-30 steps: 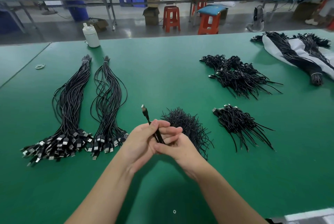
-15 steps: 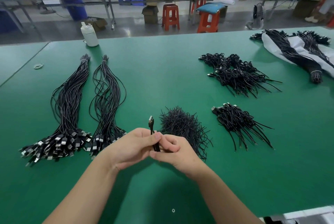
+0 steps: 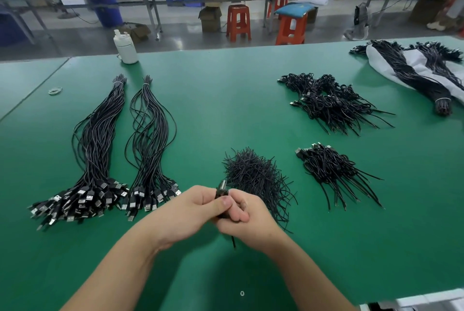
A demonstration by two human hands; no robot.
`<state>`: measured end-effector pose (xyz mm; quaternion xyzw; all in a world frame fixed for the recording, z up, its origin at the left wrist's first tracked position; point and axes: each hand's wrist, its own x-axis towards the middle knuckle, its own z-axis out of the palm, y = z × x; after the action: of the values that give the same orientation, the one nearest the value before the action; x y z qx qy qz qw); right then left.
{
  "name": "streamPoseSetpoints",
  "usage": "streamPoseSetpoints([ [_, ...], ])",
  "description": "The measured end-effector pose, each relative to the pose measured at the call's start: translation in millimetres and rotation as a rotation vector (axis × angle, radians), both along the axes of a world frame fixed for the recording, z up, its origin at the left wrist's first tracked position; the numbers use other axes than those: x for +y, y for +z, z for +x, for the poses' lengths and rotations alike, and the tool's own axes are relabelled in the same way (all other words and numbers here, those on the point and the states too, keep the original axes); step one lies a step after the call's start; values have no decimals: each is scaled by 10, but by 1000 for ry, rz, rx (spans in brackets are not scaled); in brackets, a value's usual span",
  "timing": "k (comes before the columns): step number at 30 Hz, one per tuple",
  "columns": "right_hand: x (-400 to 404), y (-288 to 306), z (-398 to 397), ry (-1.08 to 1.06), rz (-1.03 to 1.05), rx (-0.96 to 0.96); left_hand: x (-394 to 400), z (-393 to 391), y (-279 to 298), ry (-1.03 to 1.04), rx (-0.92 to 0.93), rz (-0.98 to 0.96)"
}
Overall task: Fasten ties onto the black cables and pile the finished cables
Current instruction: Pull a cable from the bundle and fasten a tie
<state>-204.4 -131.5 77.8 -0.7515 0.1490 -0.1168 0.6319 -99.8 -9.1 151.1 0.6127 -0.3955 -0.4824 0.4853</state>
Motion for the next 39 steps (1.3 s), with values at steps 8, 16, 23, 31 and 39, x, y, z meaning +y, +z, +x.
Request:
streamPoseSetpoints([
  [8,-11,228,-22,-47,-507,22,6,-166,-57,189,-608,149],
  [16,-33,252,24,25,-716,150,-55,-126,-186,574,-392,42],
  [23,-15,250,51,56,-712,225,-179,-128,-417,818,-483,87],
  [31,-18,145,-38,136,-814,307,-120,60,-426,476,-765,82],
  [39,-23,-27,23,107,-373,269,-250,196,-458,424,-724,191],
])
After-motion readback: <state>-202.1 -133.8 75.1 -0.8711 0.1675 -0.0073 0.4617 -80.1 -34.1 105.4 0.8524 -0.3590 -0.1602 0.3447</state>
